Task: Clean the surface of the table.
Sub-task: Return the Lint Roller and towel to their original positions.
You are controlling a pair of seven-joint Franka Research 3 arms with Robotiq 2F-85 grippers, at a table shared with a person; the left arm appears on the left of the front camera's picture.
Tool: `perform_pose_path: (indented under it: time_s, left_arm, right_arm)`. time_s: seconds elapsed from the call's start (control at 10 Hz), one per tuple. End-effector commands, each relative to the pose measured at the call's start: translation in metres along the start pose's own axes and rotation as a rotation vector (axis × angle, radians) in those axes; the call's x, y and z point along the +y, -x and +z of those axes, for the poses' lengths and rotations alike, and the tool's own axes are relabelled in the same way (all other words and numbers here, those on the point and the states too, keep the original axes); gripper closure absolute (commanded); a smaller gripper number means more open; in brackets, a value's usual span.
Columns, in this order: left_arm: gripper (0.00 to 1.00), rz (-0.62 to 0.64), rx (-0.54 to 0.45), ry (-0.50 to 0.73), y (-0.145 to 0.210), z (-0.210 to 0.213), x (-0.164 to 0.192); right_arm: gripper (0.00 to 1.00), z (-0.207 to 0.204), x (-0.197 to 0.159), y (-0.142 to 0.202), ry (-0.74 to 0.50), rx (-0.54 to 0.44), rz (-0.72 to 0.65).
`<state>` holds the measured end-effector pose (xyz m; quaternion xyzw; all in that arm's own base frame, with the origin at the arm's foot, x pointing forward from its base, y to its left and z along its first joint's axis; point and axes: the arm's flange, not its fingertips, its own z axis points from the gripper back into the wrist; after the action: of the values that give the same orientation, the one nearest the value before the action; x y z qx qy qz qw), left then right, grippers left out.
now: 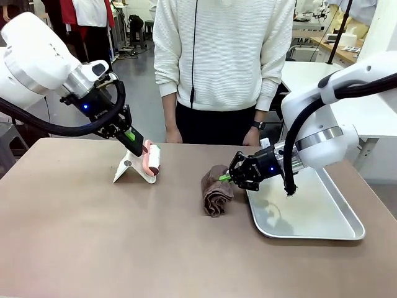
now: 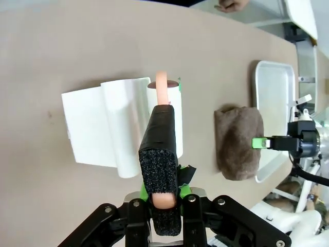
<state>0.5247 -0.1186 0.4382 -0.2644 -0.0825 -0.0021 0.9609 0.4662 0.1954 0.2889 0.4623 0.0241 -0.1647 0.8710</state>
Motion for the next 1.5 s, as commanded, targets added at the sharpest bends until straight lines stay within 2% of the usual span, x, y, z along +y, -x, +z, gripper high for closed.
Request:
perform_pose_path:
  time_s: [0.0, 0.4, 0.8, 0.9, 1.0, 1.1, 1.3, 1.4]
  left_arm:
    - [0.78, 0.099, 0.020, -0.051, -0.014, -0.005, -0.002]
    - [0.78, 0.112, 0.093, -0.048, -0.023, -0.013, 0.005]
    - [0.78, 0.103, 0.121, -0.064, -0.022, -0.021, 0.007]
    - [0.36, 0.109, 0.125, -0.068, -0.022, -0.020, 0.008]
    - [0.19, 0.107, 0.119, -0.070, -0.023, -0.018, 0.009]
    - [0.00, 0.114, 0.108, -0.069, -0.024, -0.014, 0.009]
    - [0.00, 0.126, 0.072, -0.069, -0.026, -0.003, 0.012]
    - [0.00, 0.131, 0.050, -0.072, -0.027, 0.003, 0.014]
  right_arm:
    - [0.92, -0.009, 0.006, -0.003, -0.007, -0.033, -0.008]
    - [0.92, -0.018, -0.001, -0.011, 0.010, -0.002, -0.039]
    - [0.92, -0.019, -0.003, -0.012, 0.025, 0.011, -0.035]
    - [0.48, -0.019, -0.002, -0.011, 0.013, 0.030, -0.034]
    - [0.34, -0.019, -0.002, -0.011, 0.011, 0.031, -0.024]
    - [0.00, -0.019, -0.001, -0.011, 0.012, 0.040, -0.022]
    - [0.00, -0.020, -0.003, -0.014, -0.007, 0.050, -0.038]
    - [0.10, -0.020, -0.003, -0.014, -0.008, 0.056, -0.037]
